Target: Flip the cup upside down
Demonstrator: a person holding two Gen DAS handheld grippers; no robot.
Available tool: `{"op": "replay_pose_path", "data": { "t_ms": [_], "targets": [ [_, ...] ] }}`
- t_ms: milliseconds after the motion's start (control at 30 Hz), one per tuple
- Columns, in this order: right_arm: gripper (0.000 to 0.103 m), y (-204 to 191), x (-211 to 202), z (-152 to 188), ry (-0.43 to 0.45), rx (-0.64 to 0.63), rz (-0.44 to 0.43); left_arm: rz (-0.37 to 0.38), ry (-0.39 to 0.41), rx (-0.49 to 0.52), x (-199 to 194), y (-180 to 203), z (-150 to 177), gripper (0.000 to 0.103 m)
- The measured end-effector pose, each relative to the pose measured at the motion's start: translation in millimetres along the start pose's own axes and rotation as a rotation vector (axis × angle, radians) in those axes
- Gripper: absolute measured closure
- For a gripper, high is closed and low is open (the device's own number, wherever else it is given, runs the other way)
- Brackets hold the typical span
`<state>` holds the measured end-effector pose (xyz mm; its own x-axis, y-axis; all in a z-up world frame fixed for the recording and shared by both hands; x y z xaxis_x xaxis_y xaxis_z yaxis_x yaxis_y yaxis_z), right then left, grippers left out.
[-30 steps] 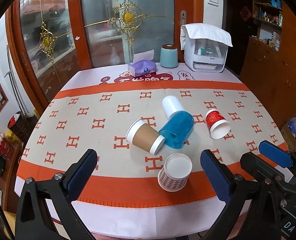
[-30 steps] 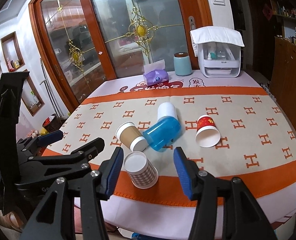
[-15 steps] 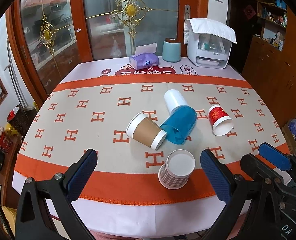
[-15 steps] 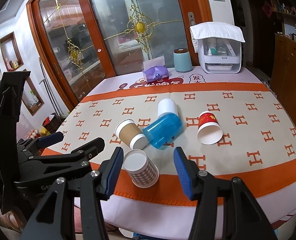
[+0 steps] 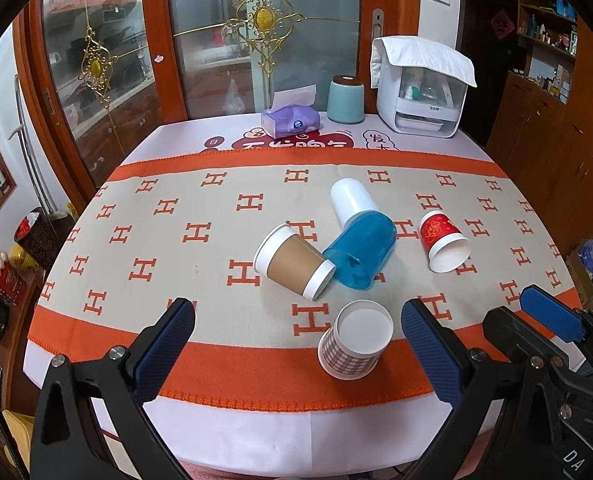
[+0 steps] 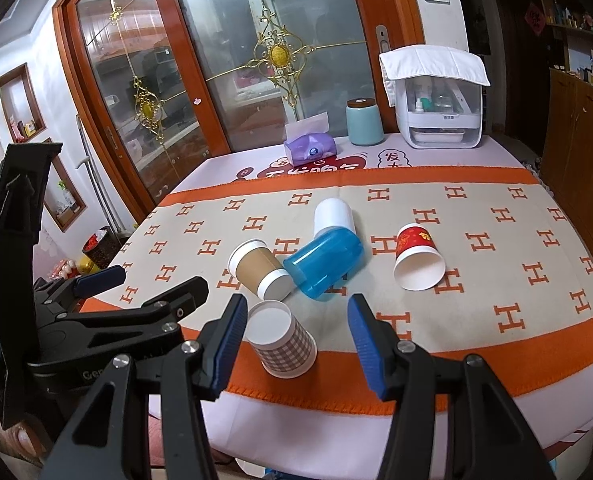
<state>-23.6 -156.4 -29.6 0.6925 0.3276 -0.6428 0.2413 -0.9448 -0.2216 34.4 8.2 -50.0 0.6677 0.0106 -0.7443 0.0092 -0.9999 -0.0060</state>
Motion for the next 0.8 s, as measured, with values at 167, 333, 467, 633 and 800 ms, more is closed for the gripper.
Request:
{"op": "replay_pose_path", "data": {
  "t_ms": [167, 333, 467, 633, 800],
  "targets": [
    [0.05, 0.9, 1.3, -1.4, 0.001, 0.001, -0.001, -0.002, -0.005, -0.001, 1.8, -0.7, 0.2, 0.001],
    [0.05, 0.7, 0.9, -0.9, -0.001, 0.002, -0.002, -0.005, -0.004, 0.001, 2.1, -0.6, 0.7, 0.001],
    [0.05, 0.7, 0.8, -0.9, 0.0, 0.002, -0.003, -0.004, -0.003, 0.0, 1.9, -0.8, 0.7, 0.001],
    [0.05, 1.2, 1.5, -0.9, -0.003, 0.005, -0.005, -0.005, -0.004, 0.001, 2.0, -0.6, 0.7, 0.001],
    [0.05, 0.9, 3.2, -0.4, -0.007, 0.007, -0.005, -0.008, -0.01, 0.001, 4.2, -1.3, 3.3, 0.001]
  ]
}}
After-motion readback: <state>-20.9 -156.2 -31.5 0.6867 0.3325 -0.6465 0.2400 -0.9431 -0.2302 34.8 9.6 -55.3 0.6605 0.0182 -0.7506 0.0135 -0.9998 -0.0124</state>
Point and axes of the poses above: each gripper's, at about its wrist camera, not at the fingertips, and x roughly the way its jaws point, y to its right, z to its underside, the point moved 4 cm from there along x, roughly the way its jaws point
